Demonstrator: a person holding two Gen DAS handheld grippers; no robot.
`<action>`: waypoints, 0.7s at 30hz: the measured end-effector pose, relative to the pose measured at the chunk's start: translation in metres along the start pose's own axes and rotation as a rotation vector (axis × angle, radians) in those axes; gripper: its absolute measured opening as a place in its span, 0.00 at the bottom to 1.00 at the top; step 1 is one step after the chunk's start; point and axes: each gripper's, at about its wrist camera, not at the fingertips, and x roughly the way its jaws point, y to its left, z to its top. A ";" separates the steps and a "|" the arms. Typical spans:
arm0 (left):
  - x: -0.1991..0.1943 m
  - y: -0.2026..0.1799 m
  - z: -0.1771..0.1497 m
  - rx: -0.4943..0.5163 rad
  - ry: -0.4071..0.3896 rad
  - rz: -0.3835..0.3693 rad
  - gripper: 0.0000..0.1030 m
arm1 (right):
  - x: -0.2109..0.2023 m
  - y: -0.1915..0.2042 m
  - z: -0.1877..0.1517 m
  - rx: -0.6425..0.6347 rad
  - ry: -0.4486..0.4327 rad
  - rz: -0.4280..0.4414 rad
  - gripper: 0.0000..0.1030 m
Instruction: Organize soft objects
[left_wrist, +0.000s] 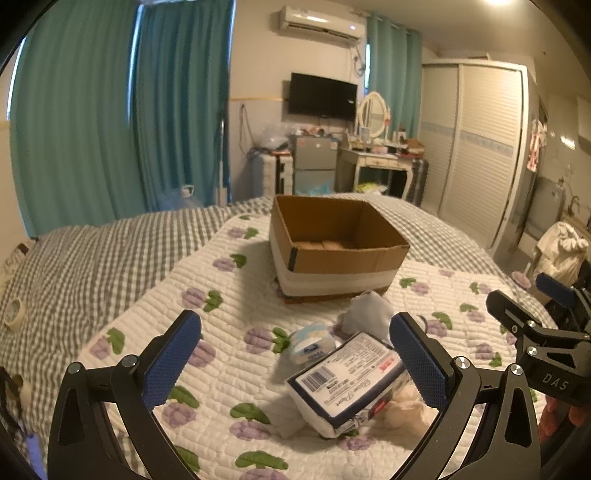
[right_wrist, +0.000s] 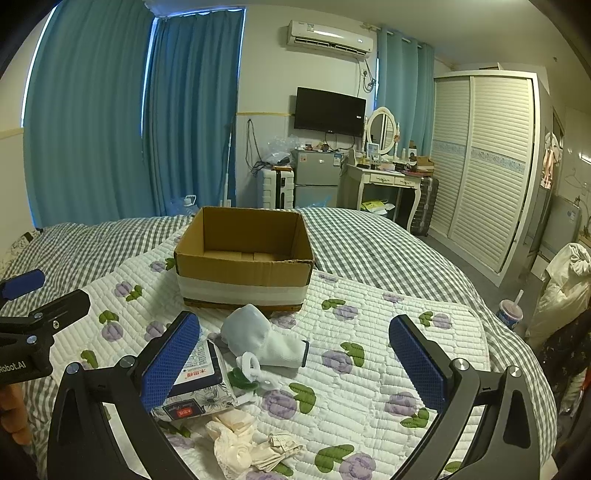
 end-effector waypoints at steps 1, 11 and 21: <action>0.000 0.001 0.000 -0.001 0.000 -0.001 1.00 | 0.000 0.000 0.000 0.000 0.000 -0.001 1.00; 0.000 0.000 0.000 0.000 0.003 -0.001 1.00 | 0.000 -0.001 0.000 0.002 0.003 -0.006 1.00; 0.001 0.001 -0.002 0.000 0.005 -0.005 1.00 | 0.000 -0.002 0.000 0.002 0.003 -0.006 1.00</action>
